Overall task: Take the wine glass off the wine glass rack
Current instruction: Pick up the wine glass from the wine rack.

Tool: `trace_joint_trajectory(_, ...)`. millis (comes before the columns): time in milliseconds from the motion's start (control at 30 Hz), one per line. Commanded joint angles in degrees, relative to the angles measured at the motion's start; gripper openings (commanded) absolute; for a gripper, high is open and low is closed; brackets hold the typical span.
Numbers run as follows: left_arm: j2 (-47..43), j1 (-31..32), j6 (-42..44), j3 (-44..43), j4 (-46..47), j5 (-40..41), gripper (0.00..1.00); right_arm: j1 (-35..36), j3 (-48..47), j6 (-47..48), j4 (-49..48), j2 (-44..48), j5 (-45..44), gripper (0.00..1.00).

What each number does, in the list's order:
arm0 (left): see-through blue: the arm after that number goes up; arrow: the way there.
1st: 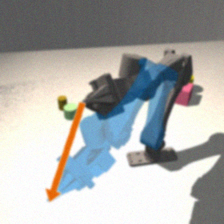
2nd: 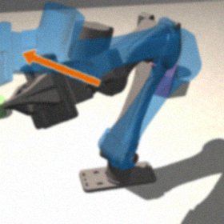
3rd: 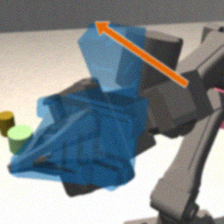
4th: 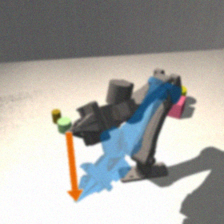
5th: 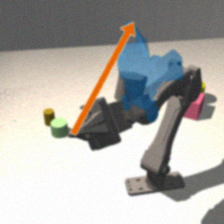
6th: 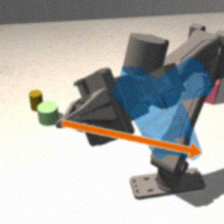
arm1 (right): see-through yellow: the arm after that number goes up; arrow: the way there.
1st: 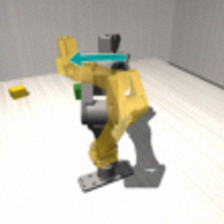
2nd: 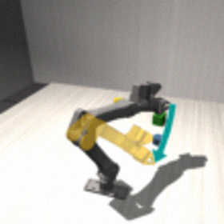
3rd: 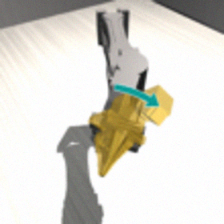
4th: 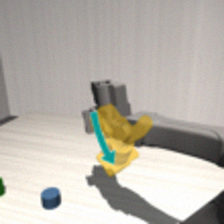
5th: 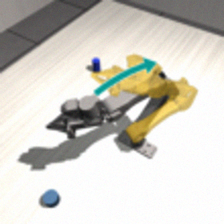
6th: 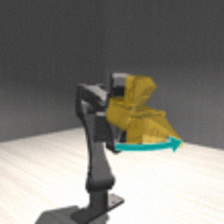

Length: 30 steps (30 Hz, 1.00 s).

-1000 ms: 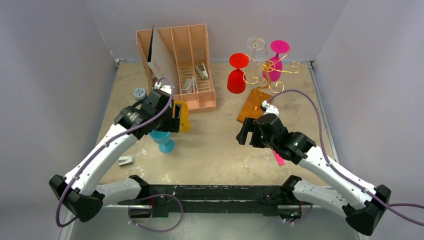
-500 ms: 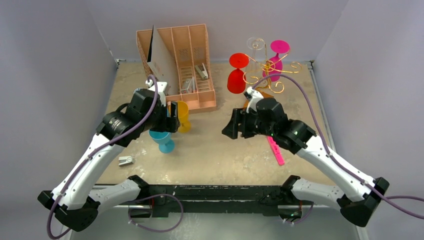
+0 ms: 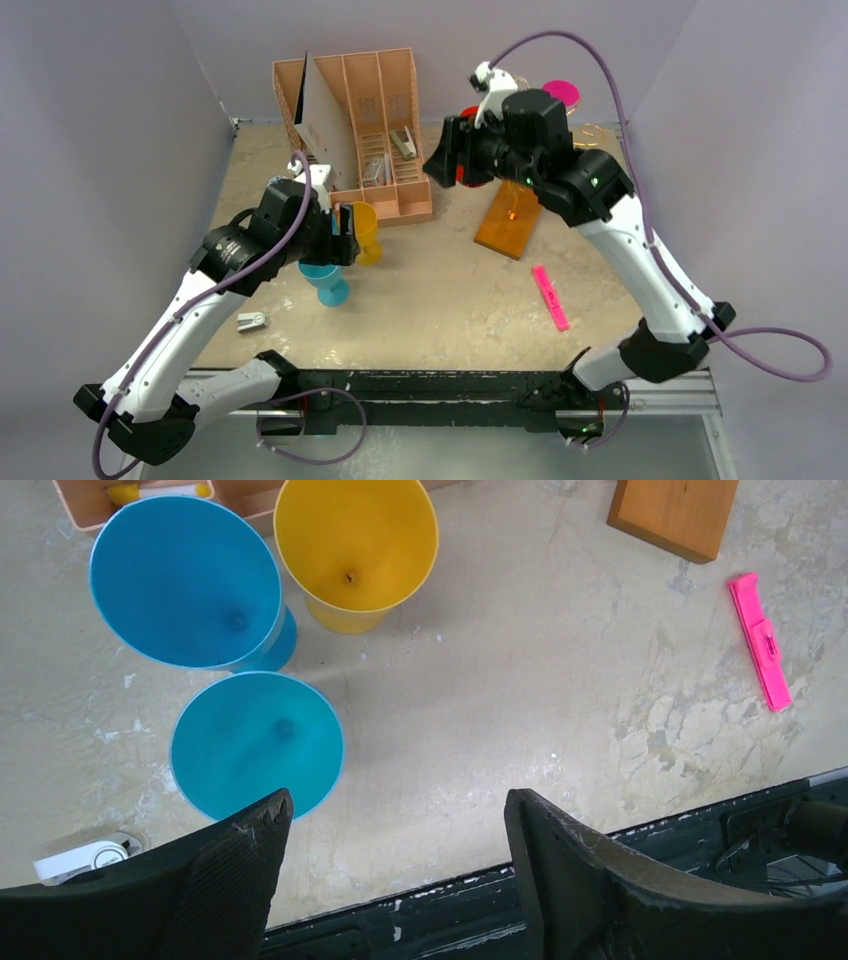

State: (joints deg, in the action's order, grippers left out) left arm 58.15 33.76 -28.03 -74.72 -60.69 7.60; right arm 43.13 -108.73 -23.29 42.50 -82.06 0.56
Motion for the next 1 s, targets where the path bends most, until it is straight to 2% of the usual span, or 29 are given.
trace_joint_trajectory(0, -1.7, -0.1, -0.9, 0.2, -0.4, 0.9, 0.78, -5.4, -9.7, 1.7, 5.3, -6.7, -6.4, 0.68)
trace_joint_trajectory(167, -2.9, -0.1, -0.3, 0.3, -2.4, 1.6, 0.83, -12.2, -12.3, 0.7, 2.2, -8.4, -1.4, 0.69)
trace_joint_trajectory(267, -3.7, -0.1, 0.2, 0.4, -2.7, 2.1, 0.86, -16.6, -15.0, -1.5, 4.0, -10.4, 1.9, 0.70)
trace_joint_trajectory(367, -4.8, -0.1, 0.8, 0.6, -2.5, 1.9, 0.91, -19.7, -13.6, -3.3, 2.5, -10.5, 5.0, 0.75)
trace_joint_trajectory(567, -7.8, -0.2, 1.9, 1.1, -1.3, 3.8, 0.98, -22.5, -10.8, -5.6, -0.3, -10.2, 5.8, 0.80)
trace_joint_trajectory(700, -7.0, -0.2, 3.0, -0.2, -2.8, 4.2, 0.98, -22.7, -2.1, -7.5, -9.9, -6.5, 5.0, 0.79)
trace_joint_trajectory(800, -6.7, -0.2, 3.5, -0.5, -3.0, 3.0, 0.98, -22.9, -2.8, -6.8, -8.0, -6.7, 2.2, 0.78)
trace_joint_trajectory(967, -7.6, -0.2, 3.1, -0.1, -2.7, 2.7, 0.98, -23.4, -2.8, -5.9, -7.5, -7.7, 4.0, 0.76)
